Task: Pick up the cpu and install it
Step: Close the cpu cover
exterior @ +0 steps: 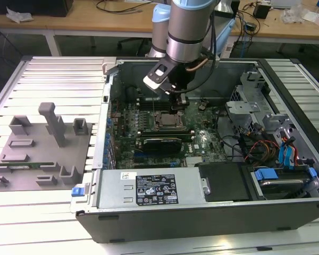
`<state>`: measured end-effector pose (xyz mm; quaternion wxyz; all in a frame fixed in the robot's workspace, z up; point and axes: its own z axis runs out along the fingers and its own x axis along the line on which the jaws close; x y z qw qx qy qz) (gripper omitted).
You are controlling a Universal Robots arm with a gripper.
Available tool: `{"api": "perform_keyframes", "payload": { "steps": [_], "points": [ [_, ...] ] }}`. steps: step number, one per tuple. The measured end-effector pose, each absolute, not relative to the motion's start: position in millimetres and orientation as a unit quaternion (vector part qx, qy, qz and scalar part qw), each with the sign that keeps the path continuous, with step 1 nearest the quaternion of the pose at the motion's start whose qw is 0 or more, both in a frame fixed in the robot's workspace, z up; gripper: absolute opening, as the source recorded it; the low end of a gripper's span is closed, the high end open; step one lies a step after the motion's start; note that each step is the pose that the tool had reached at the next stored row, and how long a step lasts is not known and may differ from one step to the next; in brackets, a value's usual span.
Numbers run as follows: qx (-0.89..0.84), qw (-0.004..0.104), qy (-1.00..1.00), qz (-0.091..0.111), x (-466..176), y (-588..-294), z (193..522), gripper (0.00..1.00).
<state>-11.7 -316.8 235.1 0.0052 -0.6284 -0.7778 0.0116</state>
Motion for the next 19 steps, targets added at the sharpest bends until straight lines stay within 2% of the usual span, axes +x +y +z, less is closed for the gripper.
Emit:
{"api": "perform_keyframes", "payload": {
  "steps": [19],
  "points": [
    [-0.457,0.003,-0.89,0.012,-11.7,-316.8,234.5,0.11]
  ]
}}
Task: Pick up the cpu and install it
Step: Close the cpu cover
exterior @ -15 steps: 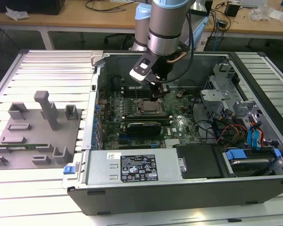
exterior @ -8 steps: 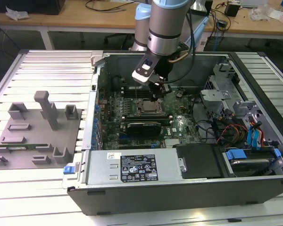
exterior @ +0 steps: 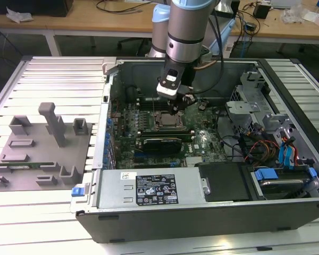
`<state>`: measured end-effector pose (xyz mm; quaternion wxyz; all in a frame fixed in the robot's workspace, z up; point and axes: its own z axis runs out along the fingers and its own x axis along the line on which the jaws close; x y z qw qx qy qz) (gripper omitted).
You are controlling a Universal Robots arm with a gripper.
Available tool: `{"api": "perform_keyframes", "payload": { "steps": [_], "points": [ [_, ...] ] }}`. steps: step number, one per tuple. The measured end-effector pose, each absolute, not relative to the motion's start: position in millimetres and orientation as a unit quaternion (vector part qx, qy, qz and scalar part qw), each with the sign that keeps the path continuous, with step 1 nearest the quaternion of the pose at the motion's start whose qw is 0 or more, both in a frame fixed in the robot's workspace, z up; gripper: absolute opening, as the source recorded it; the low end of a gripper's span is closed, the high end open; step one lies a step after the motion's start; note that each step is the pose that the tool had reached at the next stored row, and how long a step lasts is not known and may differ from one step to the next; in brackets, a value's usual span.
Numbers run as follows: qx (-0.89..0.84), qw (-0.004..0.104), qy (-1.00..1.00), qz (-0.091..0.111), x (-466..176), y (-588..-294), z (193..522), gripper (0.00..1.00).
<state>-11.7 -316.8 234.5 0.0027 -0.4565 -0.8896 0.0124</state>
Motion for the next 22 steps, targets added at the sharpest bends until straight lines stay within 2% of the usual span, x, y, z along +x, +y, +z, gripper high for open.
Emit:
{"api": "perform_keyframes", "payload": {
  "steps": [22],
  "points": [
    [-0.202,-0.001,-0.979,0.013,-11.7,-316.8,232.3,0.11]
  ]
}}
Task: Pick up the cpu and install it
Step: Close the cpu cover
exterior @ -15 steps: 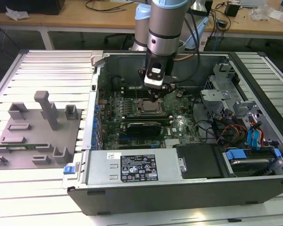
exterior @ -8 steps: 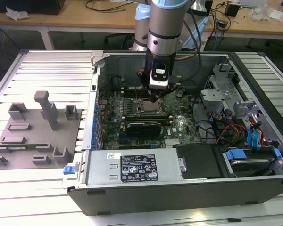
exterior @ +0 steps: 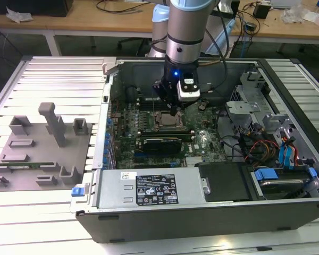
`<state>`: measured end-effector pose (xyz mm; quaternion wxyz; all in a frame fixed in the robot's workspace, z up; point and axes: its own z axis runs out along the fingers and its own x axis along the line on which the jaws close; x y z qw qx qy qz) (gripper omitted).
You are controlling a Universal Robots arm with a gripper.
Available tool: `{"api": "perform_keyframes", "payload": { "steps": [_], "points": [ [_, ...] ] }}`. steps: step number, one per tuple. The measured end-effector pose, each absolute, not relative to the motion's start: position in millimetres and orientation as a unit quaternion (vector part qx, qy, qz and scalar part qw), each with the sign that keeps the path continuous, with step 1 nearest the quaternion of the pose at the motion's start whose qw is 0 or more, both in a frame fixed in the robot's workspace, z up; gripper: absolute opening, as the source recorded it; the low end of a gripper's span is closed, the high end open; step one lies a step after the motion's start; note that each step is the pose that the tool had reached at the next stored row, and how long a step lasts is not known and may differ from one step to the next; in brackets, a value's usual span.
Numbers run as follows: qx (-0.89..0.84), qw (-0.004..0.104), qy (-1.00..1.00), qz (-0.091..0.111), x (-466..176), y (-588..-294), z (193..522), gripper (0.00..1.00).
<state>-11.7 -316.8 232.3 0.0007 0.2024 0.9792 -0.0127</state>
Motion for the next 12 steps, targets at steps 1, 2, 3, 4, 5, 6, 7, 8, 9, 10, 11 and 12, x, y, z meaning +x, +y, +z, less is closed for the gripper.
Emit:
{"api": "perform_keyframes", "payload": {
  "steps": [1,2,3,4,5,6,7,8,9,10,11,12],
  "points": [
    [0.19,0.001,0.982,-0.013,-11.7,-316.8,232.1,0.11],
    [0.181,0.001,0.983,-0.013,-11.7,-316.8,232.0,0.11],
    [0.167,0.001,0.986,-0.013,-11.7,-316.8,231.8,0.11],
    [0.158,0.001,0.987,-0.013,-11.7,-316.8,231.7,0.11],
    [0.145,0.001,0.989,-0.013,-11.7,-316.8,231.5,0.11],
    [0.134,0.002,0.991,-0.013,-11.7,-316.8,231.4,0.11],
    [0.124,0.002,0.992,-0.013,-11.7,-316.8,231.3,0.11],
    [0.112,0.002,0.994,-0.013,-11.7,-316.8,231.0,0.11],
    [0.103,0.002,0.995,-0.013,-11.7,-316.7,230.8,0.11],
    [0.091,0.002,0.996,-0.013,-11.7,-316.7,230.6,0.11],
    [0.081,0.002,0.997,-0.012,-11.7,-316.7,230.3,0.11],
    [0.067,0.002,0.998,-0.013,-11.7,-316.7,229.9,0.11]
  ]
}}
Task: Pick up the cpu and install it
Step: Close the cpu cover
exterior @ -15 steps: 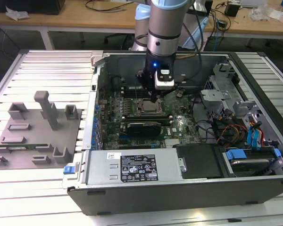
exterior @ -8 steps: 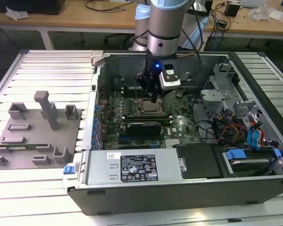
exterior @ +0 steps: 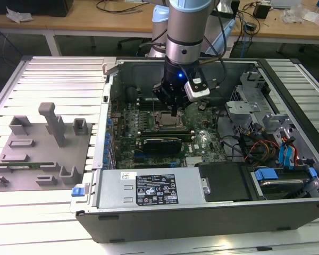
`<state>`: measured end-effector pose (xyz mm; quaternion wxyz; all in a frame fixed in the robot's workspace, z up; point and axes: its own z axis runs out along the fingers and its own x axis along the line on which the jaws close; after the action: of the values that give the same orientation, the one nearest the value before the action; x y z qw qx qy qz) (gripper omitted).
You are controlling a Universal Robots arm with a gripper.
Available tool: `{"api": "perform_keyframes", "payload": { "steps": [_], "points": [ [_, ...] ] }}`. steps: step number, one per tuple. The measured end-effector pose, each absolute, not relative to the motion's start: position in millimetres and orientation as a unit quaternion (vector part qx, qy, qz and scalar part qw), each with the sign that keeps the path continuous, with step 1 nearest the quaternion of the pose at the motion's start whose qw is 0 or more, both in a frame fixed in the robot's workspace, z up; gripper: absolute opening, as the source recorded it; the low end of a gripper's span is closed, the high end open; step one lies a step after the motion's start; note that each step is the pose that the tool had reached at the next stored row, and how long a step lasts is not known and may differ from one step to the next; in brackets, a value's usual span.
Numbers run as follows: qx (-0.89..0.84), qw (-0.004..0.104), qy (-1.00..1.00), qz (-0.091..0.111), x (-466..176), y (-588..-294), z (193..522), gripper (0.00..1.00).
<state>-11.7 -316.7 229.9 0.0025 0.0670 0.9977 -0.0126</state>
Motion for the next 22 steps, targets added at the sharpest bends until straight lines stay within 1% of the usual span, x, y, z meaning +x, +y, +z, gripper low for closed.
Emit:
{"api": "perform_keyframes", "payload": {
  "steps": [5,12,15,17,22],
  "points": [
    [0.054,0.003,0.998,-0.014,-12,-317,230,0.11],
    [0.054,0.02,0.998,-0.028,-15,-317,229,0.11],
    [0.054,0.027,0.998,-0.029,-23,-317,227,0.11],
    [0.054,0.029,0.998,-0.029,-29,-317,225,0.11],
    [0.054,0.029,0.998,-0.029,-38,-317,222,0.11]
  ]
}}
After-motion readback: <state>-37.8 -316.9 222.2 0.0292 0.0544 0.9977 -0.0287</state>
